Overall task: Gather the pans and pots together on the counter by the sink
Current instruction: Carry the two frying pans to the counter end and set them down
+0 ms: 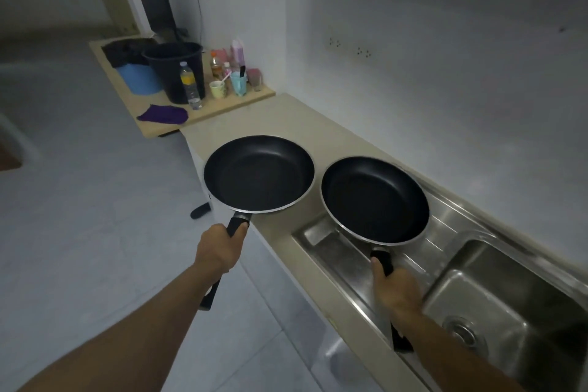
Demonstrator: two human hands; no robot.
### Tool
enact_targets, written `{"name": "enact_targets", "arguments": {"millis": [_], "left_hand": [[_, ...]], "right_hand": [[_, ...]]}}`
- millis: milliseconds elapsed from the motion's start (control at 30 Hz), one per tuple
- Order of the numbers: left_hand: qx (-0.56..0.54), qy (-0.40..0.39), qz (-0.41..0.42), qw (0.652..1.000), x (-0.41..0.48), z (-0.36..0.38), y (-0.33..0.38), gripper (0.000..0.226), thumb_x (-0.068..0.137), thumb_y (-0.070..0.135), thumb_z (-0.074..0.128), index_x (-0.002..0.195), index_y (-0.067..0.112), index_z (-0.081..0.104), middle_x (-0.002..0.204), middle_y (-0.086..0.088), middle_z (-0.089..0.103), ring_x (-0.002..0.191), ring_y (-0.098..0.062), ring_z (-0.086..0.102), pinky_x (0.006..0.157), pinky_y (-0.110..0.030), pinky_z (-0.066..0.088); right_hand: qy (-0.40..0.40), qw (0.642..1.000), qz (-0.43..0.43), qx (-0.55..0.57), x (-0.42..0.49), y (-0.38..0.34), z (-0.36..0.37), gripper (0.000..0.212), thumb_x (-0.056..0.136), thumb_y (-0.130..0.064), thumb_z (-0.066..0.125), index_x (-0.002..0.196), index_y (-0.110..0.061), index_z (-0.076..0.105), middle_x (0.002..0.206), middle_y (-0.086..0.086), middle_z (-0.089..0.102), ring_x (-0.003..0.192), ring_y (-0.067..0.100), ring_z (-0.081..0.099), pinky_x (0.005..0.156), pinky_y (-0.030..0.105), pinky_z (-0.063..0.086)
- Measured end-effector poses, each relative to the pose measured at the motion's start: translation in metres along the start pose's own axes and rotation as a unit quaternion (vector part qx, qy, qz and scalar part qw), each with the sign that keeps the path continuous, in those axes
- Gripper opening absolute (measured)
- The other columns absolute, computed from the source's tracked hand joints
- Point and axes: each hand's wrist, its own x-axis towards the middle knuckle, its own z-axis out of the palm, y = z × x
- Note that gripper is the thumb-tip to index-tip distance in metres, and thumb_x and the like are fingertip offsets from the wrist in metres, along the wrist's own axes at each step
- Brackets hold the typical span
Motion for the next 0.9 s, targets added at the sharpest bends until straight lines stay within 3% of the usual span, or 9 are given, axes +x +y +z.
{"name": "enact_targets", "arguments": {"millis": [267, 367, 500, 633, 767, 900], "left_hand": [[-0.008, -0.009, -0.018, 1.0, 0.086, -0.004, 0.02, 0.059, 0.092, 0.054, 0.054, 0.081, -0.003, 0.062, 0.077, -0.019, 0.065, 0.066, -0.035, 0.066, 0.053, -0.037, 0.056], [-0.009, -0.017, -0.014, 1.0, 0.12, -0.009, 0.02, 0.058, 0.093, 0.054, 0.054, 0.075, -0.001, 0.058, 0.073, -0.018, 0.063, 0.06, -0.032, 0.063, 0.051, -0.036, 0.055], [0.007, -0.031, 0.005, 0.999, 0.174, -0.023, 0.017, 0.056, 0.094, 0.052, 0.054, 0.081, -0.002, 0.061, 0.078, -0.019, 0.064, 0.069, -0.034, 0.066, 0.054, -0.038, 0.057], [0.01, -0.054, 0.025, 0.998, 0.229, -0.042, 0.015, 0.053, 0.094, 0.052, 0.055, 0.079, 0.001, 0.058, 0.075, -0.017, 0.063, 0.07, -0.035, 0.066, 0.053, -0.037, 0.056], [0.025, -0.076, 0.044, 0.996, 0.28, -0.06, 0.016, 0.054, 0.094, 0.051, 0.054, 0.084, -0.001, 0.062, 0.079, -0.018, 0.065, 0.076, -0.037, 0.067, 0.07, -0.045, 0.06], [0.037, -0.087, 0.062, 0.994, 0.32, -0.065, 0.016, 0.054, 0.095, 0.051, 0.053, 0.085, -0.001, 0.062, 0.081, -0.018, 0.066, 0.076, -0.037, 0.067, 0.071, -0.046, 0.06]], "right_hand": [[-0.004, 1.0, -0.002, -0.025, 0.055, -0.057, 0.04, 0.053, 0.097, -0.051, 0.051, 0.096, 0.0, 0.065, 0.087, 0.016, 0.068, 0.085, 0.036, 0.067, 0.068, 0.034, 0.045], [-0.005, 1.0, -0.009, -0.028, 0.067, -0.077, 0.058, 0.051, 0.097, -0.049, 0.051, 0.097, 0.0, 0.065, 0.088, 0.017, 0.07, 0.086, 0.036, 0.067, 0.074, 0.037, 0.05], [0.004, 1.0, -0.008, -0.011, 0.079, -0.107, 0.091, 0.047, 0.098, -0.046, 0.051, 0.098, -0.002, 0.065, 0.087, 0.015, 0.07, 0.085, 0.034, 0.067, 0.077, 0.039, 0.053], [0.004, 0.999, 0.035, -0.004, 0.085, -0.14, 0.126, 0.053, 0.098, -0.051, 0.048, 0.084, -0.003, 0.064, 0.077, 0.011, 0.067, 0.074, 0.029, 0.066, 0.073, 0.041, 0.056], [0.014, 0.997, 0.078, -0.004, 0.089, -0.17, 0.158, 0.055, 0.097, -0.054, 0.048, 0.087, -0.002, 0.064, 0.08, 0.014, 0.067, 0.078, 0.033, 0.066, 0.075, 0.041, 0.054], [0.036, 0.994, 0.104, 0.005, 0.094, -0.189, 0.182, 0.053, 0.096, -0.055, 0.049, 0.086, -0.004, 0.063, 0.075, 0.01, 0.065, 0.071, 0.028, 0.064, 0.067, 0.035, 0.049]]}}
